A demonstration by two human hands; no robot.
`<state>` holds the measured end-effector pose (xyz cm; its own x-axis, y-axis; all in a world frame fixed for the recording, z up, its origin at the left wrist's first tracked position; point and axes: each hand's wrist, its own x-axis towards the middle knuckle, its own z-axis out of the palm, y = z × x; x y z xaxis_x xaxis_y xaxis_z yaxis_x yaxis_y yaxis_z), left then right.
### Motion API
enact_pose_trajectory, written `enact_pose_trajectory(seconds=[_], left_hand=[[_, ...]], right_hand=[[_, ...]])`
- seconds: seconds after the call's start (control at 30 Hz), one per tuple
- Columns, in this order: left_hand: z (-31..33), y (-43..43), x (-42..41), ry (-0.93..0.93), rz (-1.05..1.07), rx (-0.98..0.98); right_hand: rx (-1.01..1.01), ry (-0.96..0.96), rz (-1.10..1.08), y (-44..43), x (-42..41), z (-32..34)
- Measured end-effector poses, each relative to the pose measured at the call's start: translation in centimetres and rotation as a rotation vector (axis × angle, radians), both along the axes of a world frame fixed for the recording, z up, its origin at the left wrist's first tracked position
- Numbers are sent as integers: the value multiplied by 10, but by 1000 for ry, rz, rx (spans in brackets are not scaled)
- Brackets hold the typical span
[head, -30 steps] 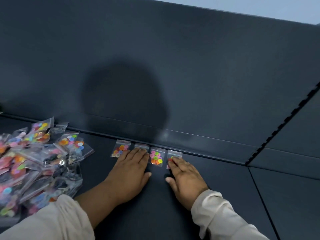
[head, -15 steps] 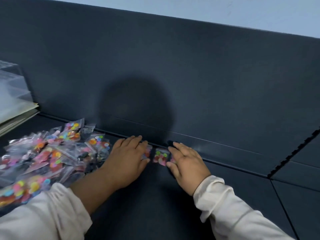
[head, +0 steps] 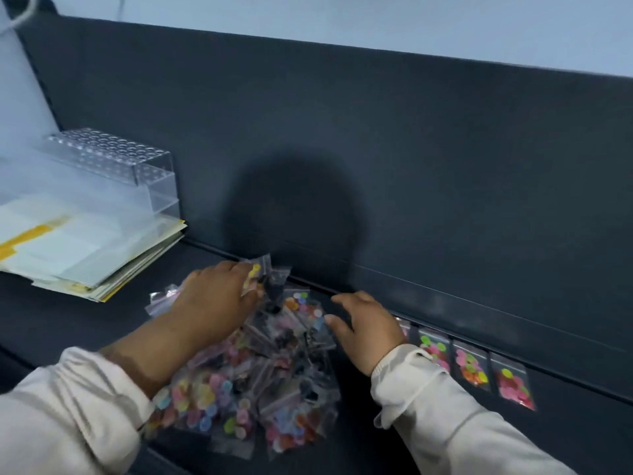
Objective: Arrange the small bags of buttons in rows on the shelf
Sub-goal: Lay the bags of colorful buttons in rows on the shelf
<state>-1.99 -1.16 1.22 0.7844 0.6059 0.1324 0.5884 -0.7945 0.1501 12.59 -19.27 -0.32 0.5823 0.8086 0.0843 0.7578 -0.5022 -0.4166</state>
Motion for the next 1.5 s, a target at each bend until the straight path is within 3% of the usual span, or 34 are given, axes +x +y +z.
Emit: enact_pose_trajectory(seconds=[0.4, 0.6, 0.7, 0.83, 1.07, 1.23, 1.5], left_hand=[[-23, 96, 34, 12, -21, -292], [-38, 119, 54, -12, -87, -393], [-41, 120, 54, -62, -90, -414], [-31, 119, 51, -224, -25, -519], [9, 77, 52, -495, 58, -959], [21, 19, 62, -494, 36, -1129], [25, -96, 107, -370, -33, -1183]], right_hand=[[-139, 269, -339, 101, 8, -15], [-180, 351, -398, 119, 8, -19], [-77, 429, -470, 123, 10, -29], [220, 667, -510, 120, 8, -34], [547, 958, -469, 84, 5, -3], [555, 1036, -468, 27, 13, 15], [572, 970, -555, -99, 38, 30]])
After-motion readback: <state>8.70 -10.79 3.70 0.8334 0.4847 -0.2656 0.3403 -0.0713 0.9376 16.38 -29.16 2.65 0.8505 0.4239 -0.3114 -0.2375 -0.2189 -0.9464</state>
